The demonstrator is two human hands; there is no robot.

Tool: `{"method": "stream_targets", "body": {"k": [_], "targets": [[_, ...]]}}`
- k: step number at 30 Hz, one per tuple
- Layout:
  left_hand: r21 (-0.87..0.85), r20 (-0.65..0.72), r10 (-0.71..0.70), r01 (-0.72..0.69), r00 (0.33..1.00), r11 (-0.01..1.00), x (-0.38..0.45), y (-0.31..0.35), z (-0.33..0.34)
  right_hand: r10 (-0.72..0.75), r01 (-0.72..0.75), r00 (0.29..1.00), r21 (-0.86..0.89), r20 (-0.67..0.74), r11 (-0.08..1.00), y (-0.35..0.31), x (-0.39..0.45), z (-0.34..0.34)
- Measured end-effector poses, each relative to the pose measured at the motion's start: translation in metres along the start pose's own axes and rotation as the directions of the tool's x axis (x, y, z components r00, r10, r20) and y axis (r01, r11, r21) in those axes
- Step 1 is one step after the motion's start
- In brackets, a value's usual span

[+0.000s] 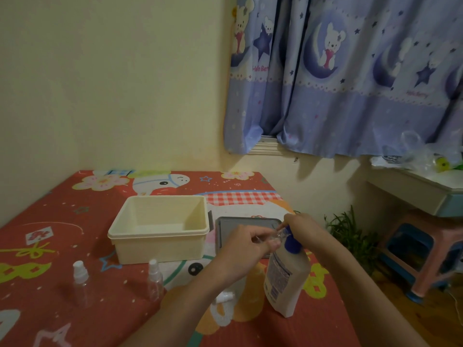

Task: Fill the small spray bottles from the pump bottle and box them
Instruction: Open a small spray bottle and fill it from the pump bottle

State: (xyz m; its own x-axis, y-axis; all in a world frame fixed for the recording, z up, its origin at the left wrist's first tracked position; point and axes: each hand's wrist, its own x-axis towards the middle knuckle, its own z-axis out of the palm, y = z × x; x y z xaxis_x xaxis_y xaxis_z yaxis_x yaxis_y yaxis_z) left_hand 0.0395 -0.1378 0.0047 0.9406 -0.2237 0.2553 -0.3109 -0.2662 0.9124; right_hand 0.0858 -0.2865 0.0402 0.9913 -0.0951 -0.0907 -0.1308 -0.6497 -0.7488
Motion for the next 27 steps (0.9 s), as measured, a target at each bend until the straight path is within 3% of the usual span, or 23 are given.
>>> {"method": "stream_targets", "body": {"k": [3, 6, 12, 18, 21, 27], "targets": [[-0.009, -0.006, 0.011, -0.011, 1.0, 1.0, -0.001, -0.001, 0.0, -0.06, 0.06, 0.998, 0.016, 0.024, 0.998, 0.007, 0.006, 0.003], [-0.016, 0.015, 0.0, 0.0, 1.0, 1.0, -0.003, -0.003, 0.001, -0.012, 0.005, 0.999, 0.161, 0.04, 0.987, 0.011, 0.005, 0.008], [-0.009, 0.001, -0.009, 0.009, 1.0, 1.0, -0.005, -0.004, 0.002, -0.024, 0.021, 0.99, 0.024, 0.138, 0.999, 0.002, 0.006, -0.002], [-0.035, 0.004, -0.017, 0.017, 1.0, 0.999, -0.007, -0.006, 0.001, -0.07, 0.072, 0.997, -0.103, 0.02, 0.992, 0.005, 0.009, 0.008], [-0.016, 0.012, -0.017, 0.017, 1.0, 1.0, -0.006, -0.006, 0.001, -0.065, 0.067, 0.994, -0.014, 0.087, 0.998, 0.011, 0.006, 0.01], [-0.025, 0.009, -0.006, 0.006, 1.0, 1.0, -0.005, -0.002, 0.0, -0.041, 0.036, 0.996, 0.064, 0.078, 0.997, 0.002, 0.006, 0.001]]}}
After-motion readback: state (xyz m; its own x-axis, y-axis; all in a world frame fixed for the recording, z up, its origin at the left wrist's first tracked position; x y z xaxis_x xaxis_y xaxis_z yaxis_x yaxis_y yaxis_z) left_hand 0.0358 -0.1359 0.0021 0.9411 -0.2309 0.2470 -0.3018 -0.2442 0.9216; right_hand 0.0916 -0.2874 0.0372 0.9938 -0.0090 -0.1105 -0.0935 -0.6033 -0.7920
